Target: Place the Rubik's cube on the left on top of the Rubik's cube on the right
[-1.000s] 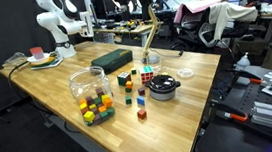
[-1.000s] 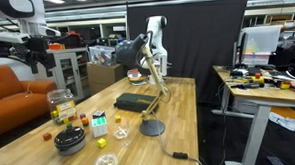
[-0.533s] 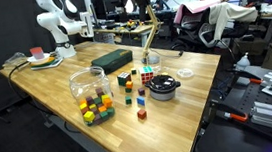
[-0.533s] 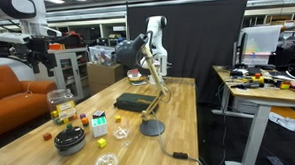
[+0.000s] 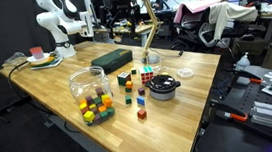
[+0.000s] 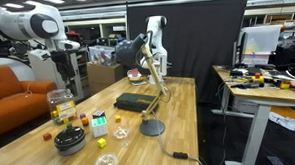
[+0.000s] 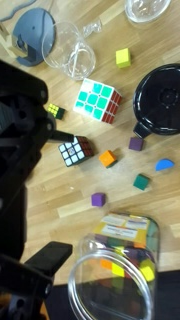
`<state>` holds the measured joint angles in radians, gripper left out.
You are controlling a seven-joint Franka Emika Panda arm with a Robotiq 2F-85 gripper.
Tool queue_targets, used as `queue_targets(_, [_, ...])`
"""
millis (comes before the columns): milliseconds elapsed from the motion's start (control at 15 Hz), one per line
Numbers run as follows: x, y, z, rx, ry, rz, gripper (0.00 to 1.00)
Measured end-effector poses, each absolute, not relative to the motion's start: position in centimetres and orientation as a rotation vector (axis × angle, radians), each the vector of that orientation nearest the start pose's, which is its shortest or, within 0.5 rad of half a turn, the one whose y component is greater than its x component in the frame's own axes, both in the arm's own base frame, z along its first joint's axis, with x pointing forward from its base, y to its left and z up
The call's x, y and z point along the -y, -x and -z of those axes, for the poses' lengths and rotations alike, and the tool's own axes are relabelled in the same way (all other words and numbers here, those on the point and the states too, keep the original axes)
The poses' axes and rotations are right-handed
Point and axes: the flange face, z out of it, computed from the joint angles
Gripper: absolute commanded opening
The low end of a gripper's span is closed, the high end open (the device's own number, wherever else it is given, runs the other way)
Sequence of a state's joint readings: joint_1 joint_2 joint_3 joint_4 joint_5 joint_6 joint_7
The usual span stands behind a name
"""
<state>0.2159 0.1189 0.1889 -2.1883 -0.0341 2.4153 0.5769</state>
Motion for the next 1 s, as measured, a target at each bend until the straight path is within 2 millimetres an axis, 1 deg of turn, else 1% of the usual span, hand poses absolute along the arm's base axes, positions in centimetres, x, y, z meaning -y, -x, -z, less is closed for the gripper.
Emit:
queue_targets(133, [-21.4, -53.6, -33.2, -0.41, 3.102, 0.186, 1.0])
queue_targets(267, [-21.4, -54.5, -32.6, -0.498, 3.104, 0.202, 1.0])
queue_targets(467, [-21.8, -54.5, -32.8, -0.513, 3.098, 0.209, 1.0])
queue_targets(800, [-21.7, -54.5, -32.7, -0.531, 3.091, 0.2, 1.0])
queue_targets(867, [-21.6, -54.6, -32.6, -0.568, 3.079, 0.189, 1.0])
queue_targets(1000, [-20.7, -55.4, -32.1, -0.699, 3.047, 0.177, 1.0])
